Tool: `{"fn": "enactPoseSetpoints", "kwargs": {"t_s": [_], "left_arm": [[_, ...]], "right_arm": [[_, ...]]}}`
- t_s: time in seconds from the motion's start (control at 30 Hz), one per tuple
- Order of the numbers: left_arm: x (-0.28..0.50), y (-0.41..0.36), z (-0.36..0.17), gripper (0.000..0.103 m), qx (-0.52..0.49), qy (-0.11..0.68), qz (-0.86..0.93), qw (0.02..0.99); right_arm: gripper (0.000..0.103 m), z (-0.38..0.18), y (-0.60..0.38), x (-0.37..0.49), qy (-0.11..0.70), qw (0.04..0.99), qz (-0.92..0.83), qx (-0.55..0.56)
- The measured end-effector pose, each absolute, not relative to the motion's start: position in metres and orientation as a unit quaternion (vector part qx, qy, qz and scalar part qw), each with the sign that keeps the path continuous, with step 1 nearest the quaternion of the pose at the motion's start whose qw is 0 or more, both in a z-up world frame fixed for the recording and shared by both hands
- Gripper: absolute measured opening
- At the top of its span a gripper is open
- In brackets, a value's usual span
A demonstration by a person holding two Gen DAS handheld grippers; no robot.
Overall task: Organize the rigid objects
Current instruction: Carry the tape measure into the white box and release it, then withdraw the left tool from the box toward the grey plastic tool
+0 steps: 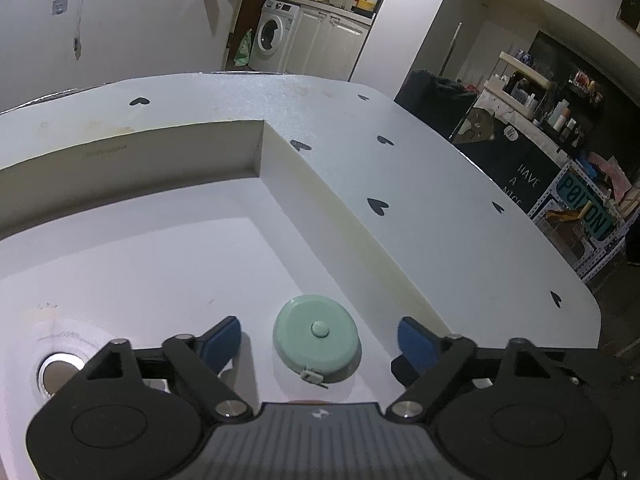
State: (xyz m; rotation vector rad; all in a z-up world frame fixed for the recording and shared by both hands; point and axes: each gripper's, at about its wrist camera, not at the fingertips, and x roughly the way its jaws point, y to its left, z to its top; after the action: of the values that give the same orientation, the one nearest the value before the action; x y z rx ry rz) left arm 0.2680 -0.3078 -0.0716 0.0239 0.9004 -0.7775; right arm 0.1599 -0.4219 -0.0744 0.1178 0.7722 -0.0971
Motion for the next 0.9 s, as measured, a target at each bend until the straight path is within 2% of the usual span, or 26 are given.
{"fn": "enactPoseSetpoints", "kwargs": {"t_s": [0.07,0.17,0.5,0.9], "left_arm": [[0.265,-0.303,-0.071,0.097,0.01,0.422,-0.365,0.83],[0.262,-0.292,-0.067,0.103,0.005,0.418,-0.365,0.832],[0.249,-0.25,-0.026,0.103,-0.024,0.391,-0.366,0.844],[0.211,-0.192,0.013,0.103,0.019,0.313,-0.373,0.873]], "right_arm": [[0.006,-0.075,-0.421,0.159,0.374,0.924,-0.05,0.059],[0.007,-0.074,-0.42,0.158,0.374,0.924,-0.051,0.057],[0.007,-0.074,-0.419,0.158,0.373,0.925,-0.051,0.051],[0.008,-0.074,-0.417,0.157,0.37,0.926,-0.054,0.046]]}}
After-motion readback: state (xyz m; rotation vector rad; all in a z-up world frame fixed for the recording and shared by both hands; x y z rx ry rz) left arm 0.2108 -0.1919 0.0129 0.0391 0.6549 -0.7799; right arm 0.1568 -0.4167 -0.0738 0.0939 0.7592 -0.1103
